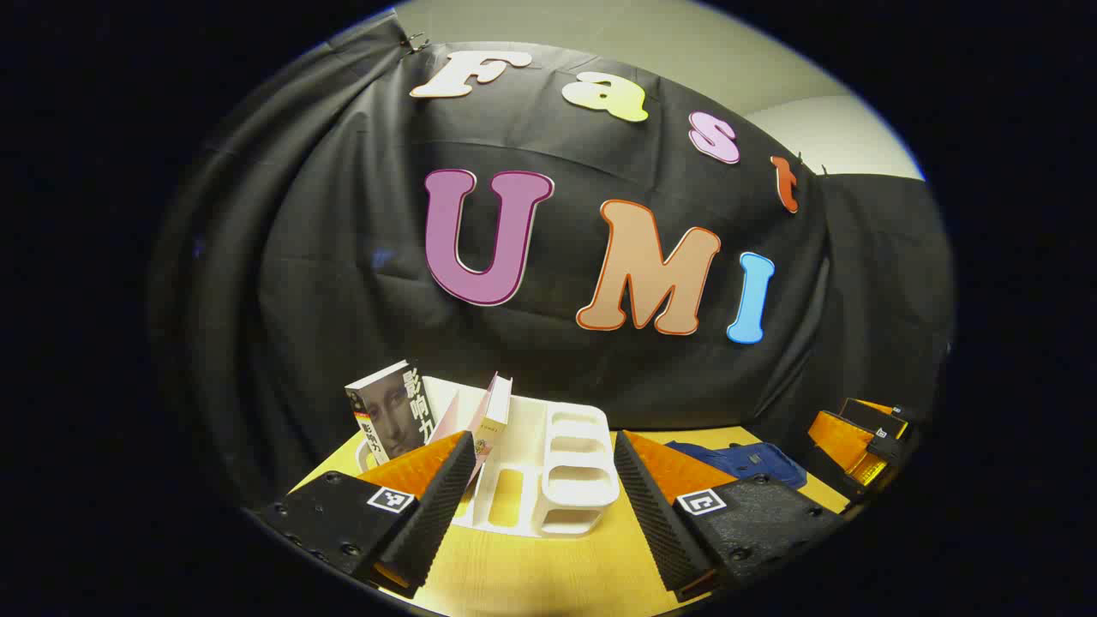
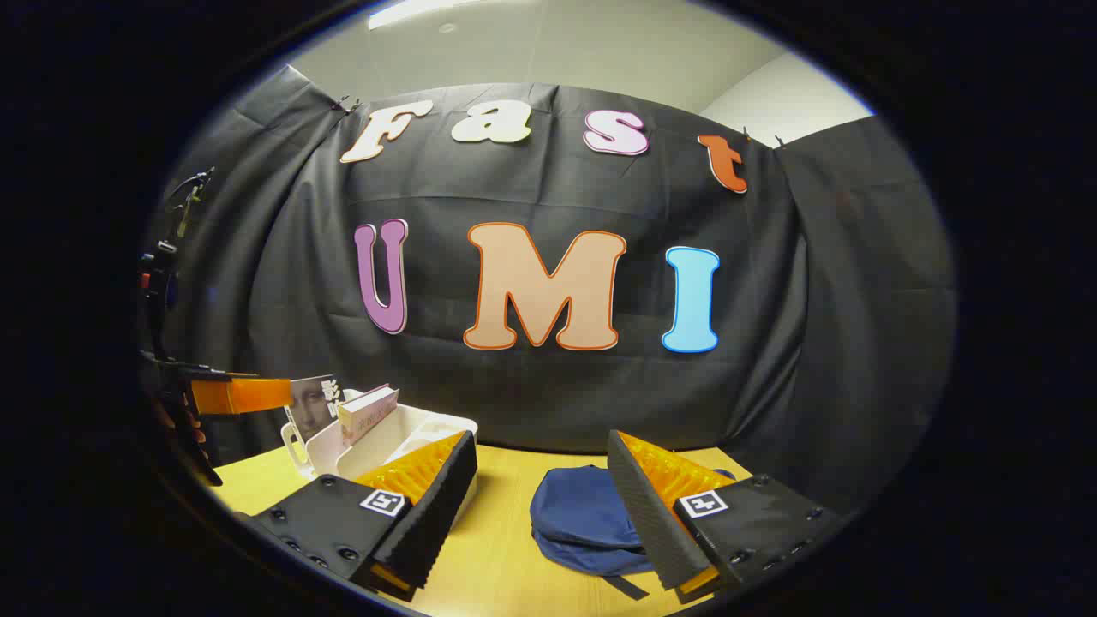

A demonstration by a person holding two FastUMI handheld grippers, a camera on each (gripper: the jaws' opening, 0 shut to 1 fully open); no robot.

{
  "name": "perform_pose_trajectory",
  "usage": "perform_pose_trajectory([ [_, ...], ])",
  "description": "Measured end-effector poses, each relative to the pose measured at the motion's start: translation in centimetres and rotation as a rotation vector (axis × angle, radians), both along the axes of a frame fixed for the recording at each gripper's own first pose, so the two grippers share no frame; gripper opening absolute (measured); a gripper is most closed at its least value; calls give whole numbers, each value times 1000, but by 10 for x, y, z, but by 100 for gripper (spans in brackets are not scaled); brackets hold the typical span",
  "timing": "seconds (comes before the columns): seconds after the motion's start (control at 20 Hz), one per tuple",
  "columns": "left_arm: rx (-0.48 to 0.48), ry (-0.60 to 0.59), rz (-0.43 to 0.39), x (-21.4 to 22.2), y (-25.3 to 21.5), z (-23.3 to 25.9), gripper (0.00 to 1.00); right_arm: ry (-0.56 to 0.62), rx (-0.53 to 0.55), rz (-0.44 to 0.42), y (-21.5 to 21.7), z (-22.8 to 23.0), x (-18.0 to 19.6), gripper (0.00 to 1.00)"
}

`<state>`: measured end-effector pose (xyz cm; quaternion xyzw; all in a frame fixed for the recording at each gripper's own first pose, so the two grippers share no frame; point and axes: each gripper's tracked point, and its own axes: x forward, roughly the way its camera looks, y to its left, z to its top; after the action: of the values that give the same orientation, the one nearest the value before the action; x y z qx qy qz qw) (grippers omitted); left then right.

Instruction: Open the schoolbag, grab two books from the bookshelf and put them into the schoolbag.

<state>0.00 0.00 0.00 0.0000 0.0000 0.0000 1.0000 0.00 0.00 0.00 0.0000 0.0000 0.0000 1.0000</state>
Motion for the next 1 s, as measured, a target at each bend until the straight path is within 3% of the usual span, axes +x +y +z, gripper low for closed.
perform_pose_trajectory([
  [0.95, 30, 30, 64, -1, 3, -13, 95, 56, -37, -7, -21, -28, 12, 94],
  [1.0, 31, 33, 66, -2, 4, -15, 93, 63, -40, -10, -23, -32, 12, 99],
])
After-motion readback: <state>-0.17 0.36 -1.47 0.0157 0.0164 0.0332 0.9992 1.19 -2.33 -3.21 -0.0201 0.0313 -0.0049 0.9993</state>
